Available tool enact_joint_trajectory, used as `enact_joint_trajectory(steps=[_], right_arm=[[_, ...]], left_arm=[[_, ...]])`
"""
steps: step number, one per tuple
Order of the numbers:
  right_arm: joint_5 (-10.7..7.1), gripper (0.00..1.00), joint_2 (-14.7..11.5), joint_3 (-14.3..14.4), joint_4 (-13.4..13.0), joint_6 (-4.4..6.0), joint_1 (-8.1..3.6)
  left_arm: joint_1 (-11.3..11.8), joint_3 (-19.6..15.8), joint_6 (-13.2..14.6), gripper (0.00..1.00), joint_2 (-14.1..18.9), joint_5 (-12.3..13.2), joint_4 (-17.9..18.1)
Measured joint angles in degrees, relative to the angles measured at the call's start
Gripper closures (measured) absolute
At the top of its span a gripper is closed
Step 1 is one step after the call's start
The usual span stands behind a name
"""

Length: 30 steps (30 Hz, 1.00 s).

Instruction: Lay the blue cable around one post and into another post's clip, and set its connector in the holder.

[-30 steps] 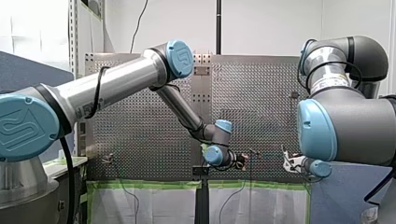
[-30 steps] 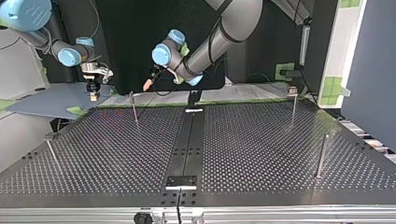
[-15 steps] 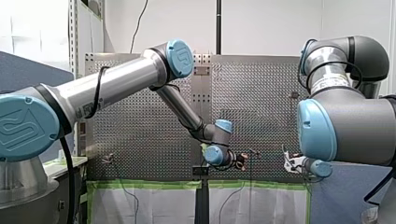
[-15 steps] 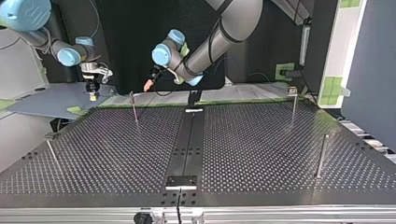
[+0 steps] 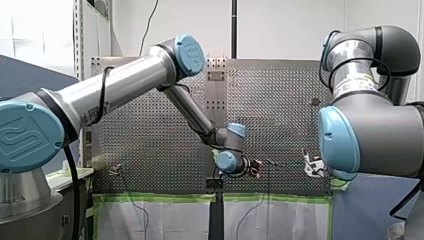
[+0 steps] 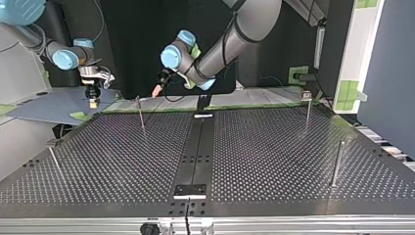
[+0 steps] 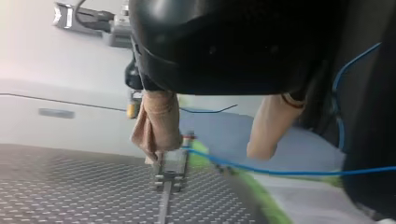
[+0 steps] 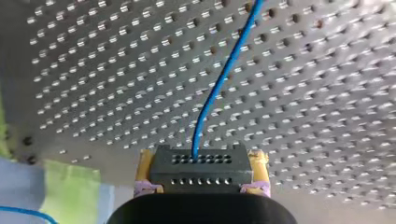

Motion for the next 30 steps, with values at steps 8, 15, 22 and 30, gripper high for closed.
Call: enact_joint_trajectory(steps=[8,15,22,30], right_arm=[[0.47,1.00,-4.50,2.89,-0.78,3.68,0.59],[3.15,1.00,-8.24,3.29,1.72,7.40,0.87],[5.92,1.00,-11.67,3.31,5.09,10.30,1.63],[6.90,1.00,-16.25,3.30,8.07,8.07,2.98]], left_arm=[[-1.60,-4.14,1.90,0.01,3.27,-1.33,-0.44],[-3.72,-6.88,2.20,0.01,4.90,-1.81,-0.74],[-4.65,-9.95,2.06,0.01,7.63,-2.86,0.29],[-4.62,-14.06,-0.14,0.01,11.70,-5.27,4.04]])
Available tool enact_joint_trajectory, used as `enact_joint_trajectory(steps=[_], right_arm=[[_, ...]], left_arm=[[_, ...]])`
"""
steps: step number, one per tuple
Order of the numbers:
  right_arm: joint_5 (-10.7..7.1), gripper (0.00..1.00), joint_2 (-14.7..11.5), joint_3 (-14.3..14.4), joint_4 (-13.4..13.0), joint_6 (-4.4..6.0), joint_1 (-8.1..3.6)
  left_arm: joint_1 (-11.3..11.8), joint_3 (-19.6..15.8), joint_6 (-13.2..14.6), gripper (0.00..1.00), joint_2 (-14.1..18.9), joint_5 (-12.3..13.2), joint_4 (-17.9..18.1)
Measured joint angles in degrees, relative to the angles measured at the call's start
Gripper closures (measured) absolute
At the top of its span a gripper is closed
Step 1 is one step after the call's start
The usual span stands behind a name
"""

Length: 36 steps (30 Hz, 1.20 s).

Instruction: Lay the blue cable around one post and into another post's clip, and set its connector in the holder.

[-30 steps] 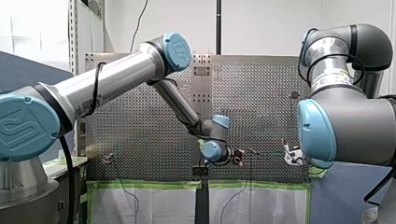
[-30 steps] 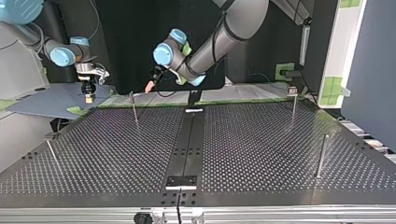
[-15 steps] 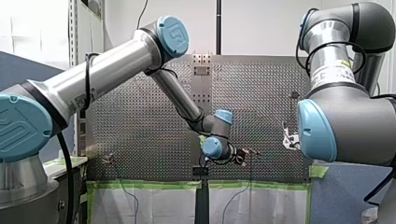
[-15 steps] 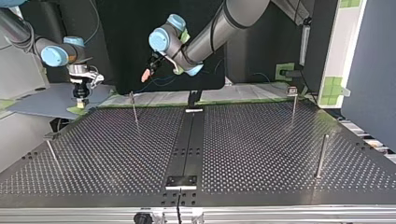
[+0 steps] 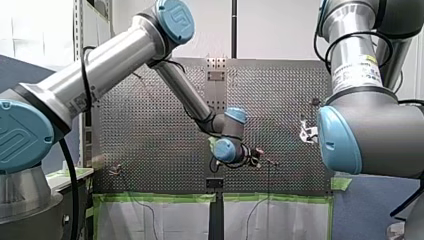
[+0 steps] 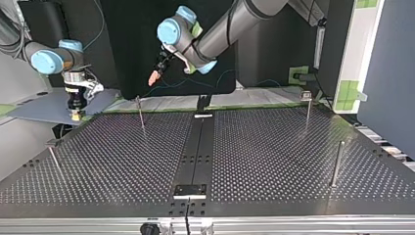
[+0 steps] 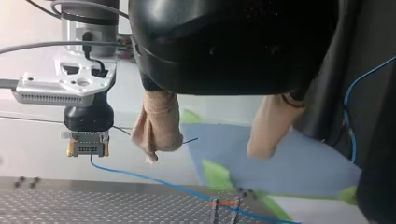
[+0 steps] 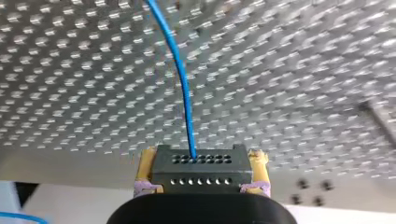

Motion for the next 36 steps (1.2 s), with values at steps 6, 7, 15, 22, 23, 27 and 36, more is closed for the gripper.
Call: enact_joint_trajectory(steps=[6,7,15,22,23,27,36], right_arm=[[0.60,1.00,-3.28,-0.01,0.33,-1.47,0.96],[0.77,1.00,-3.75,0.00,0.31,-1.59,1.08],[1.18,1.00,-7.92,0.00,0.18,-2.91,1.38],[1.26,1.00,-11.15,0.01,0.12,-3.16,1.90],[1.28,1.00,-11.58,0.01,0.12,-3.17,1.94],[1.41,1.00,-13.76,0.04,0.07,-2.88,2.20],[1.10,1.00,-15.62,1.38,-2.52,1.06,1.03]], left_arm=[[-0.69,-3.28,0.84,0.01,3.27,-1.53,-0.79],[-0.87,-3.86,0.95,0.01,3.85,-1.65,-0.98],[-1.71,-6.24,0.96,0.01,7.01,-3.00,-1.27],[-1.87,-6.38,0.79,0.01,7.37,-3.96,-1.49],[-1.87,-6.38,0.78,0.01,7.37,-4.05,-1.51],[-1.88,-6.40,0.70,0.01,7.38,-4.43,-1.54],[-1.89,-6.40,0.59,0.01,7.40,-4.78,-1.92]])
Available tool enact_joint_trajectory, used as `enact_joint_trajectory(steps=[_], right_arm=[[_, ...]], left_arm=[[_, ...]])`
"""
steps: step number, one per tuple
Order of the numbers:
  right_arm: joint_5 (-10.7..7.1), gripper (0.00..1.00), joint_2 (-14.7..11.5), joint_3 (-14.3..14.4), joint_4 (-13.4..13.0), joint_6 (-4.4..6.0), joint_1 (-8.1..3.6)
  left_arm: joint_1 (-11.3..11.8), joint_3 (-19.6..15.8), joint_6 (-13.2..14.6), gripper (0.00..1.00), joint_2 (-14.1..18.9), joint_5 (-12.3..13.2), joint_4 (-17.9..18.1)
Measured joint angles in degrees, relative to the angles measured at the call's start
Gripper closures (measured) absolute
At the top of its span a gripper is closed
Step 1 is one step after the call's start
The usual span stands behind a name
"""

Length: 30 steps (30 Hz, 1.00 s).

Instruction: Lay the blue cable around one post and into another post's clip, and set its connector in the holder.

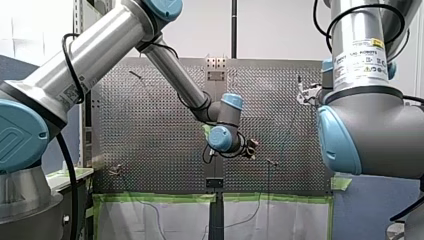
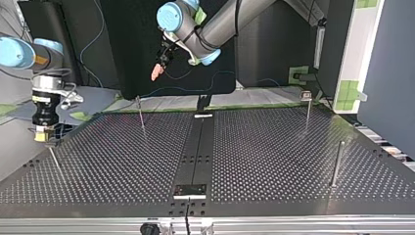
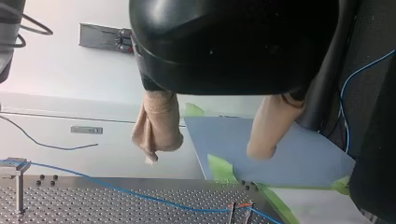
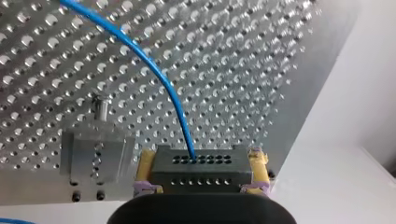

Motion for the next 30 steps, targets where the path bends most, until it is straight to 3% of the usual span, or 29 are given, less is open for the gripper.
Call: enact_joint_trajectory(steps=[6,13,23,30], right_arm=[[0.19,1.00,0.58,0.34,-2.24,2.86,-1.25],[0.98,1.00,2.86,0.41,-2.87,6.49,-2.08],[0.95,1.00,3.39,0.39,-3.53,11.34,-1.76],[0.89,1.00,3.41,0.36,-2.20,15.03,-1.54]], left_arm=[[0.00,0.00,0.00,0.01,-0.01,0.03,-0.06],[-0.11,0.00,-0.03,0.01,-0.01,0.15,-0.07],[-0.30,0.00,-0.39,0.01,-0.04,0.25,-0.03],[-0.38,0.00,-0.83,0.01,-0.04,0.40,0.42]])
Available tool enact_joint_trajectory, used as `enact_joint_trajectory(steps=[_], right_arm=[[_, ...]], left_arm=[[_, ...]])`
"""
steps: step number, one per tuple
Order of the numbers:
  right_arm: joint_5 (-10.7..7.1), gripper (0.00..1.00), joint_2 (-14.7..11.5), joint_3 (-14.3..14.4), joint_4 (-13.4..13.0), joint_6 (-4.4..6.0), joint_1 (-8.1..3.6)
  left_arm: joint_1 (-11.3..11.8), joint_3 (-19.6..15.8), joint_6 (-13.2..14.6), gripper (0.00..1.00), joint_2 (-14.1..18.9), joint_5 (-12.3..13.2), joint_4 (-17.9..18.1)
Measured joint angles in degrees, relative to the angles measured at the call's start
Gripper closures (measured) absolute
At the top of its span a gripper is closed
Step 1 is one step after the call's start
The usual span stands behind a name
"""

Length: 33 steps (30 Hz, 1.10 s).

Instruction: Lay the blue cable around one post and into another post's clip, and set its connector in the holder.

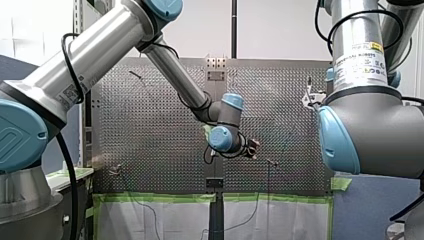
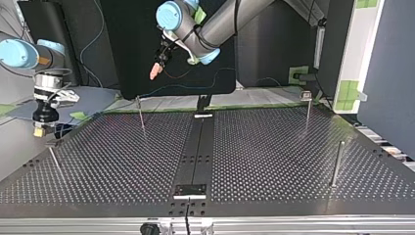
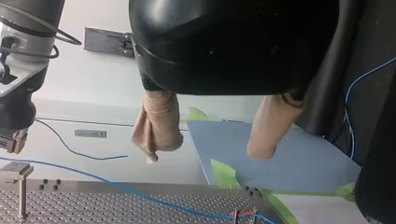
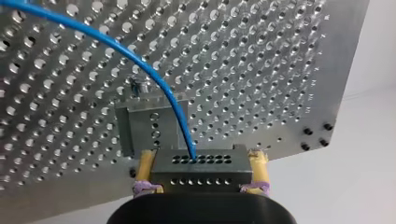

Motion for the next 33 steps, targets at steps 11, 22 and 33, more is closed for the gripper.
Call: enact_joint_trajectory(steps=[11,22,33], right_arm=[[-0.34,1.00,0.09,-1.35,4.95,5.49,-0.21],[-0.77,1.00,2.72,-5.73,10.52,4.87,-0.50],[-4.37,1.00,3.13,-8.50,13.43,-0.34,-0.86]], left_arm=[[-0.49,0.00,-0.93,0.01,0.02,0.02,0.74],[-0.89,0.00,-1.28,0.01,0.02,-0.04,0.91],[-1.10,0.00,-1.50,0.01,0.04,-0.23,0.71]])
